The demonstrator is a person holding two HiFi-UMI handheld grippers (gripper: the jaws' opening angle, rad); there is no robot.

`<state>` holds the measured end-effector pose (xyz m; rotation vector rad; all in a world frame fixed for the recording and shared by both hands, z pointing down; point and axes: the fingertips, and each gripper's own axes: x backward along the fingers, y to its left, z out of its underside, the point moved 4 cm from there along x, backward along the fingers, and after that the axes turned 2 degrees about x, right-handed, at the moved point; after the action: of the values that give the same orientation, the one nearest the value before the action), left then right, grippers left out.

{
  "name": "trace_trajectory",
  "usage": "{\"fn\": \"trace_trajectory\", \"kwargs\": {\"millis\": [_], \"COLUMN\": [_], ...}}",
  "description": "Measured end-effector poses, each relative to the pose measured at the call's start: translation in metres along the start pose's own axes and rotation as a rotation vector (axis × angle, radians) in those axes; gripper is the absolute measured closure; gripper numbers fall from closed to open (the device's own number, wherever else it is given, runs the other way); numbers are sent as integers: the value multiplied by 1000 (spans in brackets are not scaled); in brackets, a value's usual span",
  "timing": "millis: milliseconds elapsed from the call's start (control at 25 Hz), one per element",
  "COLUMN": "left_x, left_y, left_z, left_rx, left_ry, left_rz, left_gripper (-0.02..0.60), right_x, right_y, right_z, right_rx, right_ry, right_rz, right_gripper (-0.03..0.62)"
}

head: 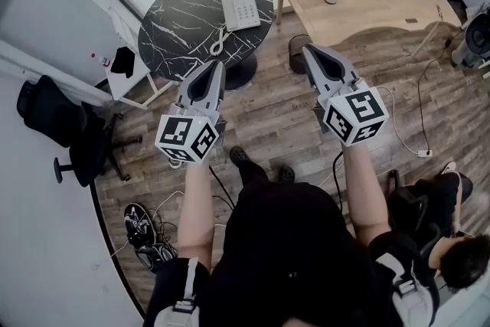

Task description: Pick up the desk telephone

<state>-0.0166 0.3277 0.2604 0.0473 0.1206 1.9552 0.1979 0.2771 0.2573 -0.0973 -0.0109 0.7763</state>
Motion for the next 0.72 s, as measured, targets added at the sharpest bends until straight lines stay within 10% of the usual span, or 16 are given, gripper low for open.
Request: {"fn": "trace_trajectory", "kwargs": {"millis": [720], "left_x": [0], "left_y": [-20], "left_z": [3], "left_rx": [-25], "left_ry": [20], "left_rz": [-16], "left_gripper": [561], "right_x": [18], "right_y": [-11], "right_z": [2], "right_rx": [-11], "right_ry": [-18], "right_rz": [6], "right_gripper": [563]}}
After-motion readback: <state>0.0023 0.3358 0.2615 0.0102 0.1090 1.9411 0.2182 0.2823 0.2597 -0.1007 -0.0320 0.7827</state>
